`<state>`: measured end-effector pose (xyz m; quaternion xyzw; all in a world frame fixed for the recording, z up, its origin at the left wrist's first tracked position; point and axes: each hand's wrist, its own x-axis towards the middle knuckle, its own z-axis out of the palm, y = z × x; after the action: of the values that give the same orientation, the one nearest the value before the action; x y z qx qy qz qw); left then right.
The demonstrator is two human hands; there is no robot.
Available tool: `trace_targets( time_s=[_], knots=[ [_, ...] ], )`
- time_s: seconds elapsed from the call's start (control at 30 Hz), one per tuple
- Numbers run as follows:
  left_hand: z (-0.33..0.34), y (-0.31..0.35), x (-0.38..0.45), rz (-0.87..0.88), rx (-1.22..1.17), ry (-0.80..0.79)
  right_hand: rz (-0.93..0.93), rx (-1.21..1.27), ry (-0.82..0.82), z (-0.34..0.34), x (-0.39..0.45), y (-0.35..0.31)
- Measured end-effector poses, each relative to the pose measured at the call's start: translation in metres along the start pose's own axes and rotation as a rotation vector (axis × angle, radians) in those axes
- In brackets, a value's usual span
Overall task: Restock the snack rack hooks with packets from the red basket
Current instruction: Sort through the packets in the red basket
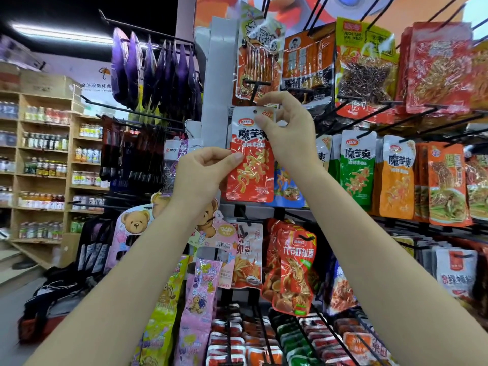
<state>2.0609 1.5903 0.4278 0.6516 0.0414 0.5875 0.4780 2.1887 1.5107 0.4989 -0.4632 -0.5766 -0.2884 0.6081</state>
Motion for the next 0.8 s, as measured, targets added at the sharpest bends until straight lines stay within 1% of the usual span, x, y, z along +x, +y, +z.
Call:
trace_targets(
  time_s=[0.2, 0.33, 0.43, 0.47, 0.5, 0.57, 0.6, 0.63, 0.67, 0.7, 0.73, 0.8],
  knots=[
    [0.001, -0.001, 0.004, 0.018, 0.002, 0.021, 0.029, -0.033, -0.039, -0.001, 0.008, 0.001],
    [0.001, -0.007, 0.005, 0.023, 0.015, 0.023, 0.061, -0.171, -0.091, 0.000, 0.008, 0.000],
    [0.000, -0.013, 0.006, 0.044, 0.120, 0.063, 0.001, -0.315, -0.138, -0.002, 0.000, -0.003],
    [-0.002, -0.015, 0.006, 0.088, 0.221, 0.093, -0.051, -0.391, -0.128, -0.004, -0.005, -0.003],
    [-0.004, -0.017, 0.007, 0.169, 0.383, 0.138, -0.117, -0.470, -0.097, -0.008, -0.009, -0.001],
    [-0.007, -0.022, 0.008, 0.448, 0.838, 0.258, -0.268, -0.593, -0.012, -0.019, -0.018, 0.006],
    [-0.006, -0.023, 0.010, 0.611, 1.032, 0.272, -0.333, -0.649, 0.009, -0.025, -0.021, 0.012],
    [-0.003, -0.023, 0.014, 0.754, 1.163, 0.235, -0.378, -0.713, 0.009, -0.031, -0.025, 0.018],
    [0.000, -0.025, 0.019, 0.862, 1.247, 0.171, -0.399, -0.782, -0.016, -0.036, -0.028, 0.026],
    [0.004, -0.028, 0.025, 0.920, 1.295, 0.112, -0.395, -0.846, -0.062, -0.039, -0.030, 0.033],
    [0.007, -0.032, 0.031, 0.928, 1.322, 0.068, -0.374, -0.891, -0.117, -0.041, -0.033, 0.040],
    [0.011, -0.041, 0.039, 0.861, 1.350, 0.002, -0.322, -0.887, -0.204, -0.042, -0.034, 0.050]
  ],
)
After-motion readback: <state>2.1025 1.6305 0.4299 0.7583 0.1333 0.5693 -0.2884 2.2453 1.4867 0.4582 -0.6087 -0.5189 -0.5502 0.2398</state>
